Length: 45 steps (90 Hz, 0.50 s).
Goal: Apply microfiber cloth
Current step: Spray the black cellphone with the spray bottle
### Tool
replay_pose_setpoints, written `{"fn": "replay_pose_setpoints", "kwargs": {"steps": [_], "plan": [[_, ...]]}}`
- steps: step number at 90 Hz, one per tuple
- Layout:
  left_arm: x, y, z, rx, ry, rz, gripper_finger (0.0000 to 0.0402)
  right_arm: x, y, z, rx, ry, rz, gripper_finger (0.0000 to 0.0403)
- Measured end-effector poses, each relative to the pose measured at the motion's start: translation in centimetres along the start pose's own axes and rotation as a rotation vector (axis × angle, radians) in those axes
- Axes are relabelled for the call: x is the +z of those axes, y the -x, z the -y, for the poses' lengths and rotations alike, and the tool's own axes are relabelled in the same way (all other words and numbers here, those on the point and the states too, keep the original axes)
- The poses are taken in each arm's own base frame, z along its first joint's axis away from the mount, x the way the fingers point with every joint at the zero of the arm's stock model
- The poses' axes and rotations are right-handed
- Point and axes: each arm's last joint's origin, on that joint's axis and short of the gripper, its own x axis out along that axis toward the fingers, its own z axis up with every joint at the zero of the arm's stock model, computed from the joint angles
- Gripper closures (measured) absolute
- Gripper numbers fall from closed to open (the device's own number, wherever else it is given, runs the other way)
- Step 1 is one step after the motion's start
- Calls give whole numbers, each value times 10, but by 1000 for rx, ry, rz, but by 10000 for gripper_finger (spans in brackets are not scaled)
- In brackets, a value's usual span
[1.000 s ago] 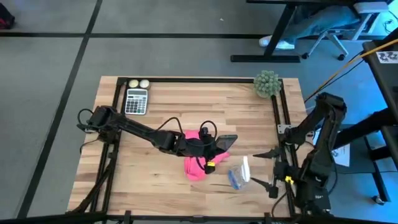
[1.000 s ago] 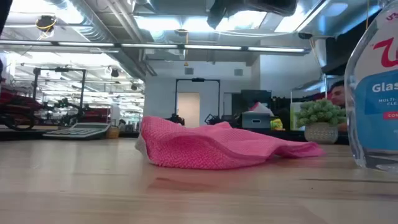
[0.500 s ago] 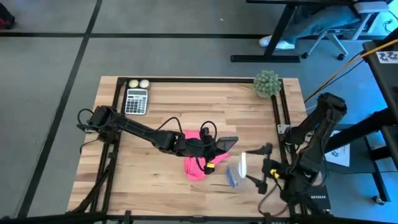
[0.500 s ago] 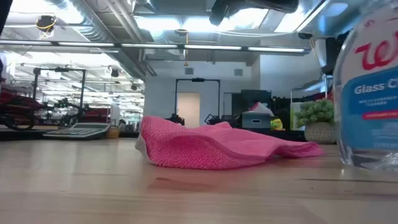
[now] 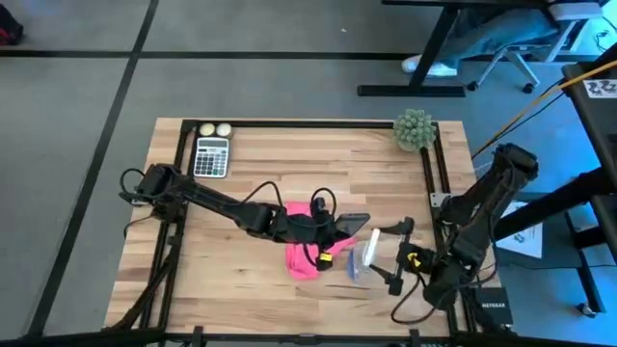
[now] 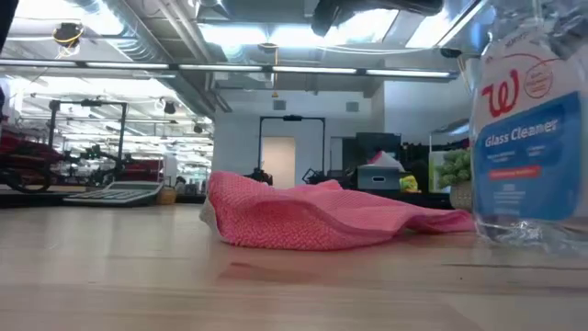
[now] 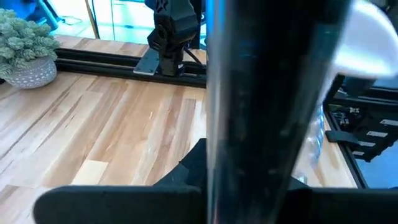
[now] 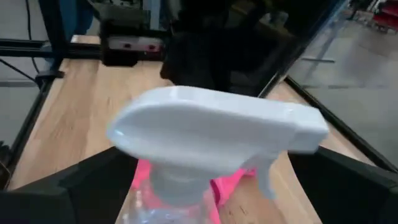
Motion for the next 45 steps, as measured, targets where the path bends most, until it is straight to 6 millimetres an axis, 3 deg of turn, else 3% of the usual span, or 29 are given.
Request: {"fn": "replay_pose_setpoints", "kwargs": {"steps": [25, 45], "plan": [[4, -8, -16, 34, 5, 35, 380, -4, -16, -8, 16, 4, -40, 6], [0, -34, -37, -45, 18, 95, 380, -4, -16, -10, 21, -6, -35, 6]]}}
